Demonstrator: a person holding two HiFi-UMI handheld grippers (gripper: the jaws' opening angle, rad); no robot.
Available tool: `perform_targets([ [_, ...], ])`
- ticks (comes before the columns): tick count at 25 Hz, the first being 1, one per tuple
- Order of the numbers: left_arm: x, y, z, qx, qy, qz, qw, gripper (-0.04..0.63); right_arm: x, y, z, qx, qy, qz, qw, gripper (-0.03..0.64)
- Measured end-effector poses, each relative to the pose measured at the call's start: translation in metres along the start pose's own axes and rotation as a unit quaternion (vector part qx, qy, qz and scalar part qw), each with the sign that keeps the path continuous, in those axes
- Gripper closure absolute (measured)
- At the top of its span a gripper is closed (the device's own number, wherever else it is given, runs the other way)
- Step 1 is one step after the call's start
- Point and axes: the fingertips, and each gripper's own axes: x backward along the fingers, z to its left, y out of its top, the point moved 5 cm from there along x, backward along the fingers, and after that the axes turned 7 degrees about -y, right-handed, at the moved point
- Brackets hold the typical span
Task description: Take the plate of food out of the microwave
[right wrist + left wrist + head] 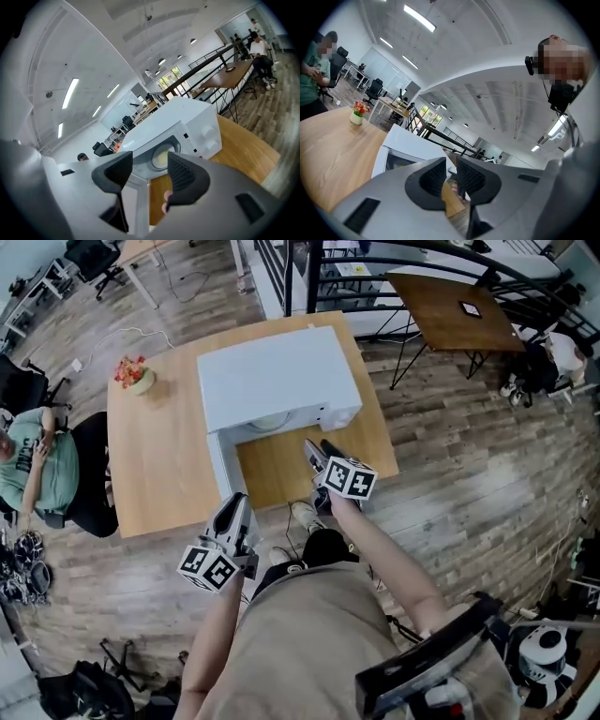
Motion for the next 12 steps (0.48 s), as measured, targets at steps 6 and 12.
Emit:
perform_targets([
  [6,-0.025,0.004,0.02,0.002,0.043,0.0,0.9991,0.548,-0.08,-0.013,-0.02,0.016,-0.017,0.048,0.999,0.382],
  [12,-0.034,0.012,0.039,0.006,0.075,-0.005,0.9972,0.548,-0.144,-0.033,-0.028,0.029,-0.047,0.083,0.995,0.382],
])
